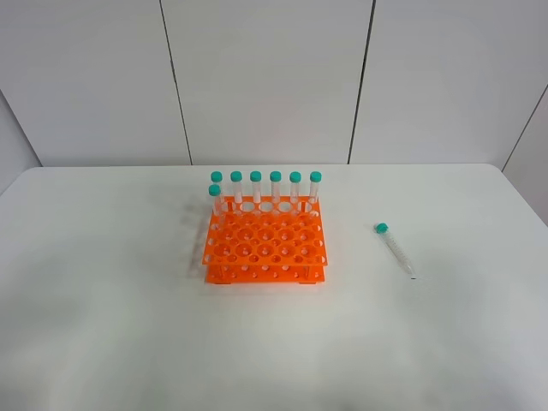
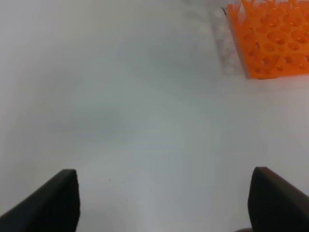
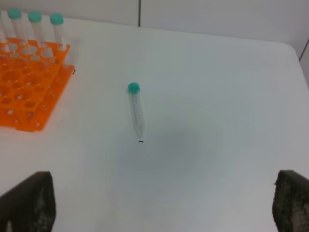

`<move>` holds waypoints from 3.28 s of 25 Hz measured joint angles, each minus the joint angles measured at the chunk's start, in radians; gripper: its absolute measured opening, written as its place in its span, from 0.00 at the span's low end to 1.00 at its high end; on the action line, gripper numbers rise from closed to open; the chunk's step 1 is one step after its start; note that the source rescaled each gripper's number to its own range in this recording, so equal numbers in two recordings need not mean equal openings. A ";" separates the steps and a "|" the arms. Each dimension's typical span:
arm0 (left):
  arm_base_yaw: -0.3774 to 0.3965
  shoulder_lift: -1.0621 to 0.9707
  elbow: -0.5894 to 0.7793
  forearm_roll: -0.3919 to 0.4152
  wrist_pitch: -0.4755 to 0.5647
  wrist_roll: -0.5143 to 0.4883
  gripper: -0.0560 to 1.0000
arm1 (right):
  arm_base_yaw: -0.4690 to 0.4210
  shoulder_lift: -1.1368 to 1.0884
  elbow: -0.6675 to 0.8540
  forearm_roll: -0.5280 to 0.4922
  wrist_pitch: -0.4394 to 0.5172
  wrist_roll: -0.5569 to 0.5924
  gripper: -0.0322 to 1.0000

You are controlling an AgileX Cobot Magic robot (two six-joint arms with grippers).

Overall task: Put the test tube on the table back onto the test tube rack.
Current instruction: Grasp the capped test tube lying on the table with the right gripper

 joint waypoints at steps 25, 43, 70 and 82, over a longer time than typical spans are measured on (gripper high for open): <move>0.000 0.000 0.000 0.000 0.000 0.000 1.00 | 0.000 0.677 -0.211 0.000 -0.134 0.000 1.00; 0.000 0.000 0.000 0.000 0.000 0.000 1.00 | 0.032 1.827 -0.785 0.001 -0.128 -0.043 1.00; 0.000 0.000 0.000 0.000 0.000 0.000 1.00 | 0.074 2.136 -0.829 0.004 -0.291 -0.053 1.00; 0.000 0.000 0.000 0.000 0.000 0.000 1.00 | 0.074 2.150 -0.829 0.004 -0.297 -0.028 0.65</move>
